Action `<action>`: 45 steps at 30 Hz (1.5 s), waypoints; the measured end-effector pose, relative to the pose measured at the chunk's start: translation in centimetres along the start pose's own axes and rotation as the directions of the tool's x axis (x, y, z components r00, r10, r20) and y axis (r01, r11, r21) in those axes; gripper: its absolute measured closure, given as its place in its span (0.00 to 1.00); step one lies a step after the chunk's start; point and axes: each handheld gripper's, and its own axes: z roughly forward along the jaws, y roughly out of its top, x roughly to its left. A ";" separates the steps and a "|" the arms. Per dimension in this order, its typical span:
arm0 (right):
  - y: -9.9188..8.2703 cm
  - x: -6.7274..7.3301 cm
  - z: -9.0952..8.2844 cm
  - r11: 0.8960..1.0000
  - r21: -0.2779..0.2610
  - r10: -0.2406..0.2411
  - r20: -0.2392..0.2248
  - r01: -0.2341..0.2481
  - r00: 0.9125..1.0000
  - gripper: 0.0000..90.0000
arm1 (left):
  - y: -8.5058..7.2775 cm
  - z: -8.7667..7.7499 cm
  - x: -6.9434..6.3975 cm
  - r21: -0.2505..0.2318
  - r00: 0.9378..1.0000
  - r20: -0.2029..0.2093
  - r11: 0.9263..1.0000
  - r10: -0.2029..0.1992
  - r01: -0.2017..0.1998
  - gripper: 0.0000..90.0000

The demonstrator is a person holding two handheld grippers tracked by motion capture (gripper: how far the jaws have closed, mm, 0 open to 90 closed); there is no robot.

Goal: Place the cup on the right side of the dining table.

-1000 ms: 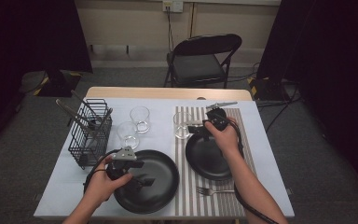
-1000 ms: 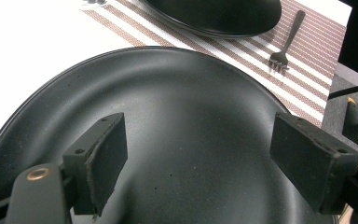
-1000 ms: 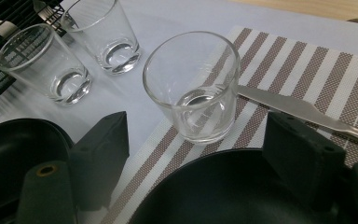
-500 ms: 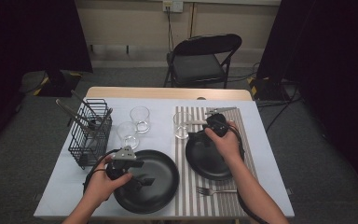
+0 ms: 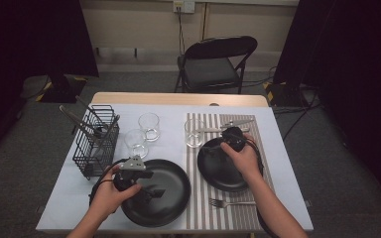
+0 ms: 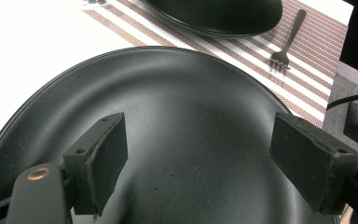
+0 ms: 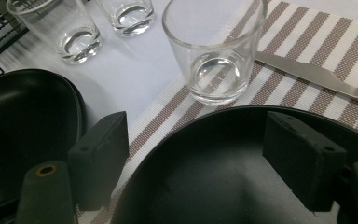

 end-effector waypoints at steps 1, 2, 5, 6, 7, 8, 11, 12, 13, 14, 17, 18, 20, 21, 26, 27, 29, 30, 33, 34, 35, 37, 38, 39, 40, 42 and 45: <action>-0.1 0.0 -0.1 1.000 0.002 0.008 0.000 -0.008 1.000 0.24 | 0.0 0.0 0.0 -0.001 1.000 0.002 1.000 0.000 0.000 0.21; -0.2 -0.1 -0.1 1.000 0.003 0.011 -0.003 -0.011 1.000 0.24 | 0.0 0.0 0.0 0.000 1.000 0.001 1.000 0.002 -0.002 0.21; -0.6 -0.2 -0.3 1.000 0.008 0.004 -0.002 -0.004 1.000 0.24 | 0.0 0.1 0.0 -0.002 1.000 0.003 1.000 -0.001 0.001 0.21; -0.7 -0.2 -0.4 1.000 0.010 0.007 -0.004 -0.007 1.000 0.24 | 0.0 0.0 0.0 0.003 1.000 -0.002 1.000 0.003 -0.003 0.21; -0.8 -0.2 -0.4 1.000 0.009 0.001 -0.005 -0.001 1.000 0.24 | 0.0 0.1 0.0 -0.002 1.000 0.003 1.000 0.000 0.000 0.21; -0.9 -0.2 -0.4 1.000 0.014 0.006 -0.006 -0.006 1.000 0.24 | 0.0 0.1 0.0 -0.003 1.000 0.001 1.000 -0.003 0.003 0.21; -1.2 -0.3 -0.6 1.000 0.013 0.009 -0.004 -0.009 1.000 0.24 | 0.0 0.2 0.0 0.002 1.000 0.004 1.000 0.000 0.000 0.21; -1.3 -0.4 -0.6 1.000 0.007 0.002 -0.006 -0.002 1.000 0.24 | 0.0 0.2 0.0 0.003 1.000 0.003 1.000 0.001 -0.001 0.21; -1.4 -0.4 -0.7 1.000 0.010 0.009 -0.007 -0.009 1.000 0.24 | 0.0 0.2 0.0 0.002 1.000 0.005 1.000 0.001 -0.001 0.21; -1.4 -0.4 -0.8 1.000 0.008 0.008 -0.007 -0.008 1.000 0.24 | 0.0 0.2 0.0 0.002 1.000 0.005 1.000 0.002 -0.002 0.21; -1.7 -0.4 -0.9 1.000 0.004 0.008 -0.014 -0.008 1.000 0.25 | 0.0 0.2 0.0 0.001 1.000 0.005 1.000 0.002 -0.002 0.21; -1.8 -0.4 -0.9 1.000 0.001 0.005 -0.014 -0.005 1.000 0.25 | 0.0 0.3 0.0 0.001 1.000 0.007 1.000 -0.002 0.002 0.21; -2.0 -0.4 -0.9 1.000 0.000 0.008 -0.015 -0.008 1.000 0.25 | -0.1 0.3 0.0 0.003 1.000 0.007 1.000 -0.001 0.001 0.21; -2.1 -0.3 -0.9 1.000 0.003 0.009 -0.015 -0.009 1.000 0.25 | -0.1 0.3 0.0 0.007 1.000 0.006 1.000 0.000 0.000 0.21; -2.6 -0.2 -1.0 1.000 0.000 0.004 -0.017 -0.004 1.000 0.25 | -0.1 0.4 0.0 0.007 1.000 0.008 1.000 0.000 0.000 0.21; -2.7 -0.2 -1.0 1.000 0.002 0.007 -0.016 -0.007 1.000 0.25 | -0.1 0.5 -0.1 0.004 1.000 0.010 1.000 -0.001 0.001 0.21; -2.9 -0.1 -1.1 1.000 0.007 0.002 -0.015 -0.002 1.000 0.25 | -0.1 0.5 -0.1 0.005 1.000 0.011 1.000 -0.001 0.001 0.21; -3.0 -0.1 -1.1 1.000 0.008 0.002 -0.017 -0.001 1.000 0.25 | -0.1 0.5 -0.1 0.005 1.000 0.011 1.000 -0.001 0.001 0.21; -3.3 -0.2 -1.1 1.000 0.010 0.004 -0.016 -0.004 1.000 0.25 | -0.1 0.4 -0.1 0.010 1.000 0.007 1.000 0.002 -0.002 0.21; -3.4 -0.2 -1.1 1.000 0.010 0.001 -0.019 -0.001 1.000 0.25 | -0.1 0.4 -0.1 0.009 1.000 0.006 1.000 0.002 -0.002 0.21; -3.5 -0.2 -1.2 1.000 0.015 0.002 -0.017 -0.001 1.000 0.25 | -0.1 0.4 -0.1 0.006 1.000 0.008 1.000 0.001 -0.001 0.21; -3.7 -0.3 -1.2 1.000 0.013 -0.002 -0.017 0.003 1.000 0.25 | -0.1 0.4 -0.1 0.006 1.000 0.009 1.000 0.001 -0.001 0.21; -3.9 -0.3 -1.3 1.000 0.014 0.007 -0.011 -0.006 1.000 0.25 | -0.1 0.5 -0.1 0.006 1.000 0.010 1.000 -0.001 0.001 0.21; -4.0 -0.5 -1.4 1.000 0.007 -0.002 -0.016 0.002 1.000 0.25 | -0.1 0.5 -0.1 0.006 1.000 0.010 1.000 -0.002 0.002 0.21; -4.1 -0.4 -1.5 1.000 0.015 0.008 -0.013 -0.007 1.000 0.25 | -0.1 0.5 -0.1 0.006 1.000 0.010 1.000 -0.002 0.002 0.21; -4.5 -0.6 -1.6 1.000 0.011 0.011 -0.015 -0.011 1.000 0.25 | -0.1 0.5 -0.1 0.007 1.000 0.011 1.000 -0.002 0.002 0.21; -4.9 -0.6 -1.7 1.000 0.012 0.014 -0.012 -0.014 1.000 0.25 | -0.1 0.6 -0.1 0.010 1.000 0.011 1.000 -0.001 0.001 0.21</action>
